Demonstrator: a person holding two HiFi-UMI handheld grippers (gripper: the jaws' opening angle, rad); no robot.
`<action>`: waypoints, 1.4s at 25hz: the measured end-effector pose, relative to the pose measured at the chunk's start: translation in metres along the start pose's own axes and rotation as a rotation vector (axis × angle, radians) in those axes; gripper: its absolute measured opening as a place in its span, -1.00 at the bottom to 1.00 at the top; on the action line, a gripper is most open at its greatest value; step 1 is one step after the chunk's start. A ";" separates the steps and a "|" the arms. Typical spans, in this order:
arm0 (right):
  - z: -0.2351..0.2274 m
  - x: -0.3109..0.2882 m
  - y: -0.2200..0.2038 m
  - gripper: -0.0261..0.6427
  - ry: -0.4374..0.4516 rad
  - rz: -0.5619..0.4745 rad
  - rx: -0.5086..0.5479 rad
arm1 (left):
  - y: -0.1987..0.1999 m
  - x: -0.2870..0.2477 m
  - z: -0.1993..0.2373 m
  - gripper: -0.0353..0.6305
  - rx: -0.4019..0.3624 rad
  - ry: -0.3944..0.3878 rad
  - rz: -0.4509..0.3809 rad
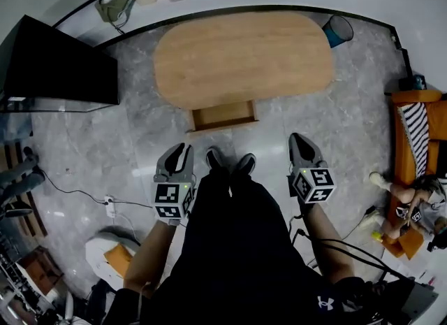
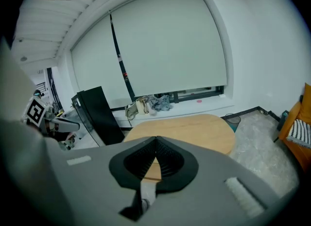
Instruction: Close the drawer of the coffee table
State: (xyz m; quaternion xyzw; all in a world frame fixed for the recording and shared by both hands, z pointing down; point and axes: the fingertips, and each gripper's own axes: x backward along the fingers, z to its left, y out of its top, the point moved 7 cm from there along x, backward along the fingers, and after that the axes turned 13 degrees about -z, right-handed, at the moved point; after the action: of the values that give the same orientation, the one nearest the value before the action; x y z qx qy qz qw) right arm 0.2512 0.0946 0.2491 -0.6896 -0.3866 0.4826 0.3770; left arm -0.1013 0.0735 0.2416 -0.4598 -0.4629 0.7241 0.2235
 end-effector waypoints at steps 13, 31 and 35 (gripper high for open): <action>-0.027 -0.074 -0.108 -0.91 0.033 0.240 0.170 | -0.110 -0.062 0.068 -0.66 -0.127 -0.018 0.143; -0.084 -0.158 -0.255 -0.71 0.251 0.397 0.344 | -0.294 -0.137 0.092 -0.39 -0.139 0.045 0.362; -0.091 -0.164 -0.281 -0.58 0.269 0.438 0.372 | -0.332 -0.143 0.108 -0.25 -0.095 0.075 0.427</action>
State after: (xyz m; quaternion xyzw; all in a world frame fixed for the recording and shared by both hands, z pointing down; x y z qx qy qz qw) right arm 0.2523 0.0517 0.5842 -0.7334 -0.0808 0.5192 0.4314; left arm -0.1613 0.0723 0.6143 -0.5840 -0.3798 0.7149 0.0601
